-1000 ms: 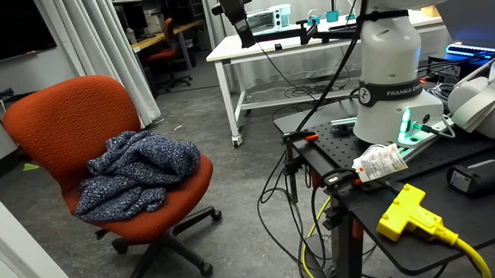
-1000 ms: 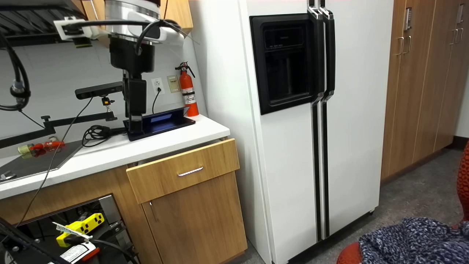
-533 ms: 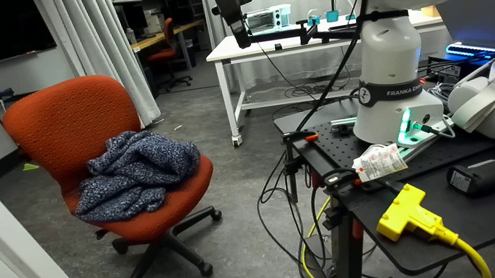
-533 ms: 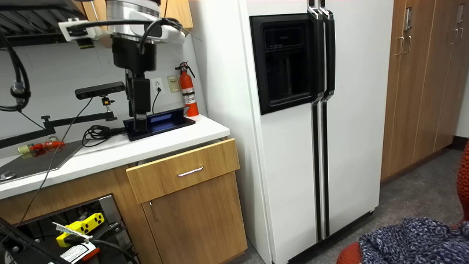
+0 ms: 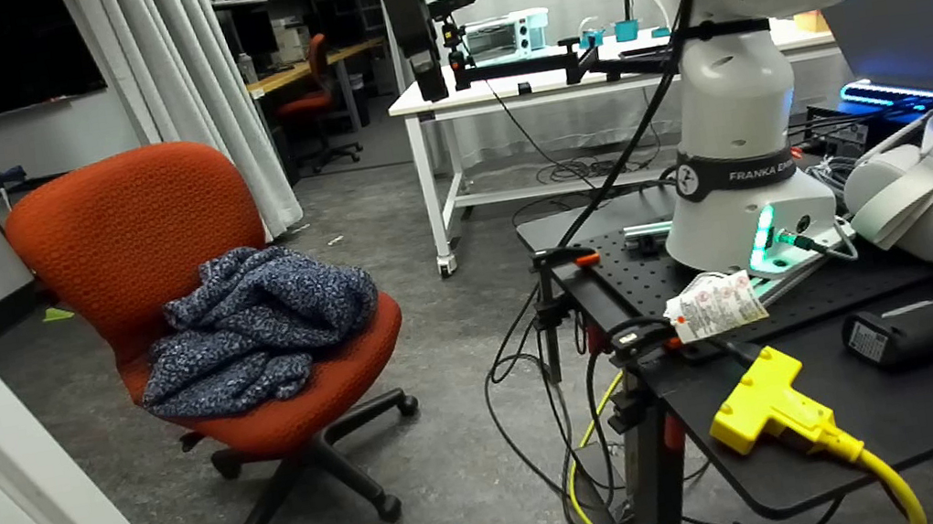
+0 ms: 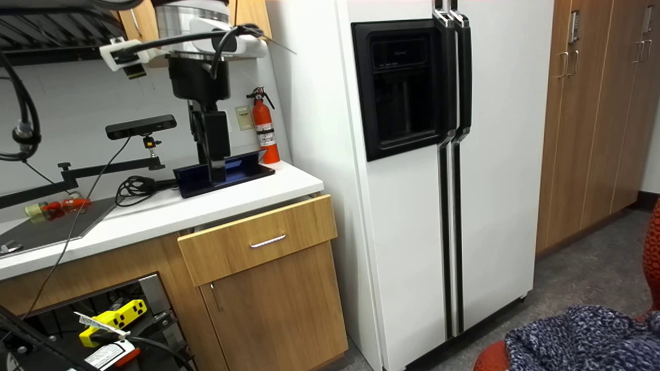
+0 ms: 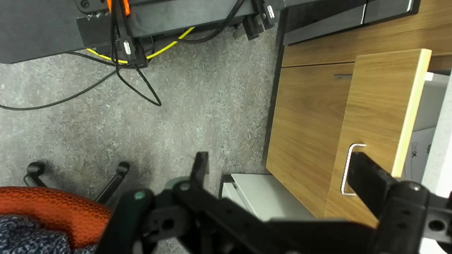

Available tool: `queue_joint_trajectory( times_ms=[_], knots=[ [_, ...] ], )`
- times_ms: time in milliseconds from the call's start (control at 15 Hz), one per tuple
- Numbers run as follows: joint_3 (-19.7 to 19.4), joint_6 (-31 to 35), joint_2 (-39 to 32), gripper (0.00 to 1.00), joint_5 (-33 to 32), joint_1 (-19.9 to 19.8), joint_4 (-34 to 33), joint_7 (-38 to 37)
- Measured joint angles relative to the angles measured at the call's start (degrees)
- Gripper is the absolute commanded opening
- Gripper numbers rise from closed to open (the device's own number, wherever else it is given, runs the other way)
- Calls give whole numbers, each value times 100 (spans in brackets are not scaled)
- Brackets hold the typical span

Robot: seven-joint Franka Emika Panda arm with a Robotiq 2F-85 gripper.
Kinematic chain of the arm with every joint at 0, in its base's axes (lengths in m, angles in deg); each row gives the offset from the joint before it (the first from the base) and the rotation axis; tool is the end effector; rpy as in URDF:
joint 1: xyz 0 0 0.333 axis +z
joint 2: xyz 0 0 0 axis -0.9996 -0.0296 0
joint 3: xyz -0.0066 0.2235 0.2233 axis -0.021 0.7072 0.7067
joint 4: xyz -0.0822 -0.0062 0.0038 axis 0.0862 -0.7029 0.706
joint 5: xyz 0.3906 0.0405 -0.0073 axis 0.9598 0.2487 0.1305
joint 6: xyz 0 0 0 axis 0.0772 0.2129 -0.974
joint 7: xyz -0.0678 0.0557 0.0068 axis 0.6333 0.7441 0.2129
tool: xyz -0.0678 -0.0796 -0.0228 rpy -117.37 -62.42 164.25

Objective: Open the drawer on the far right

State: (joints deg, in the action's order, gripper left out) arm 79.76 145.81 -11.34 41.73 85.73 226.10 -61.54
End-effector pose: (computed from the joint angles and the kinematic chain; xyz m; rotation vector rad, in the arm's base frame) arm 0.3477 -0.0452 0.4270 -2.9274 0.3072 0.1391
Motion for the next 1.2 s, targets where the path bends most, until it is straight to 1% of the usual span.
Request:
queue_joint_trajectory(
  times_ms=[1200],
  knots=[
    [0,-95,-92,100,3,1,-2,81]
  ],
)
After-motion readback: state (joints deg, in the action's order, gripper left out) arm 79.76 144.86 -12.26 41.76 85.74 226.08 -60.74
